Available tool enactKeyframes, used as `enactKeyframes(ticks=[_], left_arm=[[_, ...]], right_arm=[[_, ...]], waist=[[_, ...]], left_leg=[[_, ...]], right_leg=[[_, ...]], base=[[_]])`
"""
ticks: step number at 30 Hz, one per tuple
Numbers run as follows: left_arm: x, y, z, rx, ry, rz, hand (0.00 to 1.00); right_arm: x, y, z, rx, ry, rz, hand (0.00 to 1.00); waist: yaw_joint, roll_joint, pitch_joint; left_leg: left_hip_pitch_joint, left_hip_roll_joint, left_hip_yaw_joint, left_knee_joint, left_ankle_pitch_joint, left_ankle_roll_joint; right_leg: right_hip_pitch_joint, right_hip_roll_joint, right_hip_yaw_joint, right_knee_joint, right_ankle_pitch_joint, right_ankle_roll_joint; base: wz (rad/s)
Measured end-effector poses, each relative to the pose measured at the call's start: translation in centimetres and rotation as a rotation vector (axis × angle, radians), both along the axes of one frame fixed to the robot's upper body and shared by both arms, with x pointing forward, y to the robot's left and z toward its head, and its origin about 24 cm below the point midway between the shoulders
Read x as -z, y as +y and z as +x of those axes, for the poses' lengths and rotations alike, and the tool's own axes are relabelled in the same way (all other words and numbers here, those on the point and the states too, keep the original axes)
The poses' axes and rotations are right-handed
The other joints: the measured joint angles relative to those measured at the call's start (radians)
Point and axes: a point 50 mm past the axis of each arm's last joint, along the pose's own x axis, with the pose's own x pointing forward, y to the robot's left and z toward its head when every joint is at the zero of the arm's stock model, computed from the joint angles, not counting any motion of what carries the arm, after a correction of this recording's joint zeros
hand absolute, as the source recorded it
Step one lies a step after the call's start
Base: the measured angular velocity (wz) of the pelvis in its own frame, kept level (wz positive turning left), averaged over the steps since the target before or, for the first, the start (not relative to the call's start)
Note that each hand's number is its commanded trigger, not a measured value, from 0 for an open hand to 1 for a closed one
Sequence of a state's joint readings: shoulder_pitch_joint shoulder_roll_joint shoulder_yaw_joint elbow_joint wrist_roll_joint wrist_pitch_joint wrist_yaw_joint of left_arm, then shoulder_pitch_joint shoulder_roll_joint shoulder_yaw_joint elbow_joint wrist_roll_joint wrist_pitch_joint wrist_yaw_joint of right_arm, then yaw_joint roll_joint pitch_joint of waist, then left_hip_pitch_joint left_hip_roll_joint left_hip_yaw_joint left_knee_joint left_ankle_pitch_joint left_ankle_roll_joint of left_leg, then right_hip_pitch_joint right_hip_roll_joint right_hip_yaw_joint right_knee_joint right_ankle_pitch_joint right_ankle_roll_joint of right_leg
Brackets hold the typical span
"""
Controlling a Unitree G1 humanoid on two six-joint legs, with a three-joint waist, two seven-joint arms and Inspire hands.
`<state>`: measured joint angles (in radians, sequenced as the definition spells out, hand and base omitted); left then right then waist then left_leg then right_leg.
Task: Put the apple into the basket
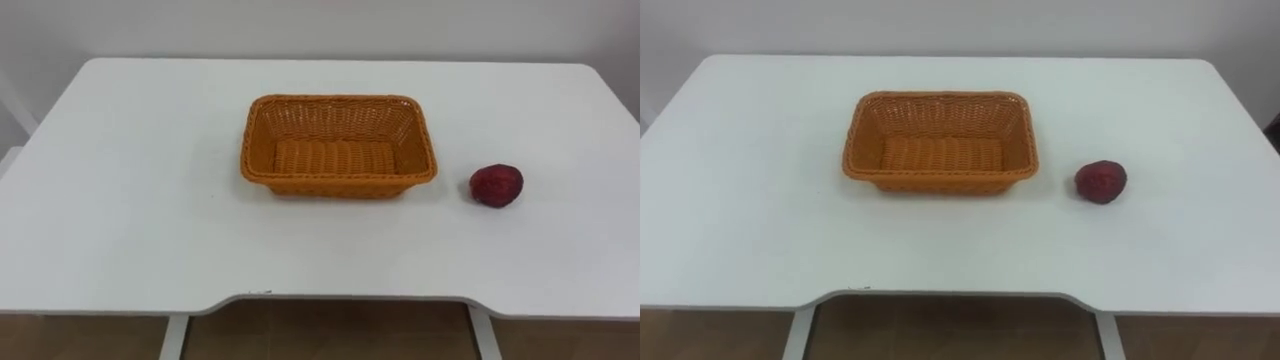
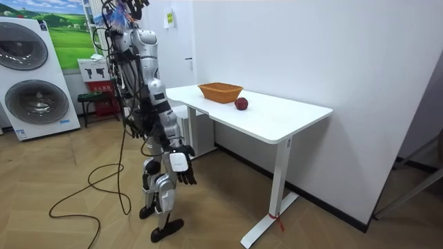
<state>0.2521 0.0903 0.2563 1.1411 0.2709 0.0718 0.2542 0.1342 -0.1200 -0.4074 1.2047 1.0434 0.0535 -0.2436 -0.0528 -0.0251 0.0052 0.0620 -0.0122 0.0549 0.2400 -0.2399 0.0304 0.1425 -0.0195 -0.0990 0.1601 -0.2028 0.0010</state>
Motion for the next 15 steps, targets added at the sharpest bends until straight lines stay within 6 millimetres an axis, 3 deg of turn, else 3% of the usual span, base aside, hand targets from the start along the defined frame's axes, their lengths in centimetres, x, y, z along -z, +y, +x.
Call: enactKeyframes(ticks=[2, 5, 9, 15], left_arm=[[-0.1, 0.2, -0.2, -0.02, -0.007, 0.011, 0.0], [-0.2, 0.5, -0.6, -0.02, -0.013, 0.019, 0.0], [-0.4, 0.9, -0.7, -0.019, -0.03, 0.034, 0.0], [-0.6, 1.2, -0.4, -0.007, -0.053, 0.042, 0.0]], right_arm=[[-0.7, -1.6, 0.9, 0.244, -0.07, -0.043, 0.0], [-2.0, -3.5, 2.2, 0.357, -0.118, -0.126, 0.0], [-4.5, -6.1, 4.3, 0.44, -0.15, -0.253, 0.0], [-10.8, -9.5, 8.3, 0.466, -0.19, -0.55, 0.0]], waist=[[-0.021, 0.002, -0.0007], [-0.03, 0.002, -0.0034], [-0.029, 0.001, -0.0065], [-0.031, -0.005, -0.0063]], left_leg=[[-0.002, -0.001, 0.0, 0.0, -0.002, 0.001], [0.003, -0.001, 0.012, -0.002, -0.002, 0.002], [0.007, 0.0, 0.024, -0.006, -0.002, 0.002], [-0.023, -0.003, 0.021, -0.002, 0.002, 0.005]], right_leg=[[-0.001, 0.0, 0.008, 0.001, -0.001, 0.002], [-0.005, 0.0, 0.02, 0.009, -0.003, 0.003], [-0.01, 0.0, 0.031, 0.014, -0.003, 0.004], [-0.044, -0.003, 0.025, 0.028, -0.008, 0.007]], base=[[0.0], [-0.1], [-0.1], [0.03]])
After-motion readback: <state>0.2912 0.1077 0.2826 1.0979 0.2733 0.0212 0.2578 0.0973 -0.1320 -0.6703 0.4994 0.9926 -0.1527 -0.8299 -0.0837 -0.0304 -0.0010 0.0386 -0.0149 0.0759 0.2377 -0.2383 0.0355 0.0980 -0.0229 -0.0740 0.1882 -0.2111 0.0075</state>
